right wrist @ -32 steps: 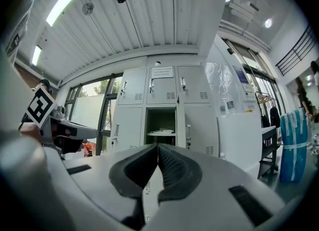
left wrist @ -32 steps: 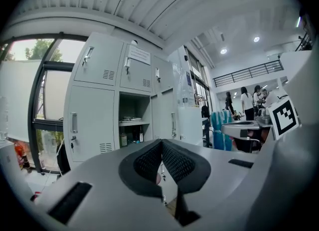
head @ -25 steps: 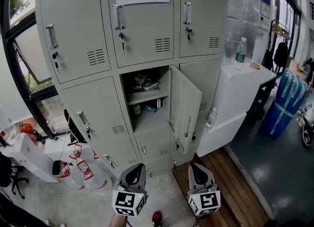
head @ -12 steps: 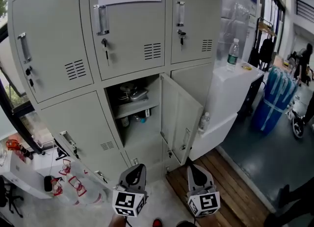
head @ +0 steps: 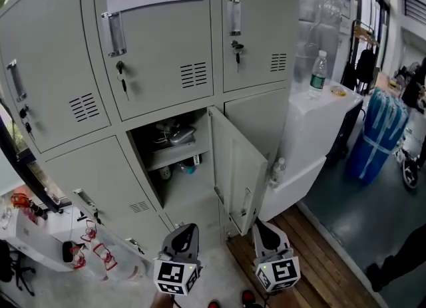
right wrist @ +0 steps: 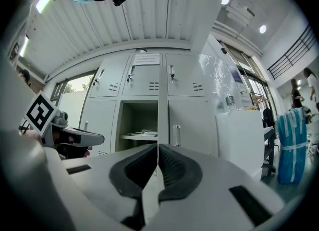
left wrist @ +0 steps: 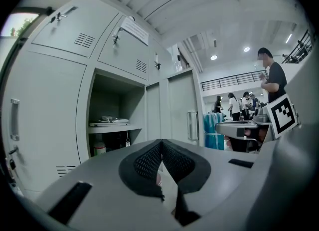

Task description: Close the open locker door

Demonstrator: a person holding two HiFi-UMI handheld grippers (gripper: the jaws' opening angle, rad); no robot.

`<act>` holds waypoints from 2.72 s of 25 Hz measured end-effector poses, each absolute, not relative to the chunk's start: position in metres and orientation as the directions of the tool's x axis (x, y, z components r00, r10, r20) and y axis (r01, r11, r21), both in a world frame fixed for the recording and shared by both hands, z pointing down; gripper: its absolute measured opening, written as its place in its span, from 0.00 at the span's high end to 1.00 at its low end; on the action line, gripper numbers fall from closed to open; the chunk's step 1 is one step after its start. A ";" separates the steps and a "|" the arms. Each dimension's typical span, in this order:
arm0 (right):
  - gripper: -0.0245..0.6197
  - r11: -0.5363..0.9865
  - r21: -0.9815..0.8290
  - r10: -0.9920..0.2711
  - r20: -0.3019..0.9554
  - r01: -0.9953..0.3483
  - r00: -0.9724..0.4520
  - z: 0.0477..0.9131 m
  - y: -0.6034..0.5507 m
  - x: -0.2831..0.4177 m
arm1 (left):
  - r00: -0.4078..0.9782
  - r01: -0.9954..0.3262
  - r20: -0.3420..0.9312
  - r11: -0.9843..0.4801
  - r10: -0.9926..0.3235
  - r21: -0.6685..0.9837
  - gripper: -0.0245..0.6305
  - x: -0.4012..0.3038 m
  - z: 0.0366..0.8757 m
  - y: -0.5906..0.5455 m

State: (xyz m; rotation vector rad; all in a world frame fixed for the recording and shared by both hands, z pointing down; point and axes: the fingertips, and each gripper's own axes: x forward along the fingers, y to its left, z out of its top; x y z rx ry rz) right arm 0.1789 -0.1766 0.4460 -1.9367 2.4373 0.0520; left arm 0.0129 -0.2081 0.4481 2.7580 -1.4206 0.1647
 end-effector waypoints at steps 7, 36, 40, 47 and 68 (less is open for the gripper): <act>0.86 0.362 -0.044 -0.931 -0.056 -0.931 -0.360 0.446 -0.200 0.183 | 0.520 -0.850 0.138 -0.527 -0.843 -0.012 0.93 0.014 0.452 -0.220; 0.70 0.521 -0.039 -0.853 0.000 -0.853 -0.521 0.456 -0.234 0.169 | 0.391 -0.918 0.139 -0.397 -0.910 -0.010 0.93 -0.009 0.454 -0.221; 0.73 0.546 -0.016 -0.838 0.003 -0.837 -0.546 0.455 -0.233 0.160 | 0.379 -0.923 0.157 -0.384 -0.912 -0.003 0.93 -0.016 0.457 -0.219; 0.74 0.609 -0.006 -0.793 0.000 -0.793 -0.609 0.455 -0.228 0.139 | 0.365 -0.929 0.154 -0.370 -0.918 -0.001 0.93 -0.024 0.457 -0.216; 0.73 0.648 0.026 -0.762 0.030 -0.761 -0.647 0.455 -0.232 0.069 | 0.325 -0.945 0.141 -0.326 -0.935 0.014 0.93 -0.090 0.457 -0.211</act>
